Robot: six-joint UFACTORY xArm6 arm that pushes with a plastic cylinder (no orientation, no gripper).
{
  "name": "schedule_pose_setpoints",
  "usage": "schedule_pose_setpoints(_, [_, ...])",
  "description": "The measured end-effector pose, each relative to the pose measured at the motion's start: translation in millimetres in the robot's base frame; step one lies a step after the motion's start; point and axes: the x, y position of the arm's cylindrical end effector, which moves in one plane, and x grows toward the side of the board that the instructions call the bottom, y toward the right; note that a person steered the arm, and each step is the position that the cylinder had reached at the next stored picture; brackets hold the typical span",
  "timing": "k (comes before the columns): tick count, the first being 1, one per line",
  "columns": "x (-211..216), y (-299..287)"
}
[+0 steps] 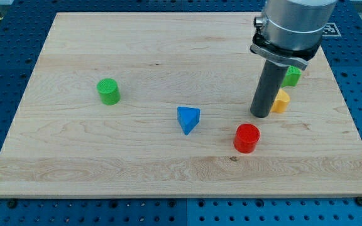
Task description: Move the green circle to the center
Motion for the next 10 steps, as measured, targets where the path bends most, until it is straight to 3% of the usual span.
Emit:
schedule_pose_setpoints(5, [-17.7, 48.0])
schedule_pose_setpoints(8, [-50.4, -109.0])
schedule_pose_setpoints(10, [-55.8, -250.4])
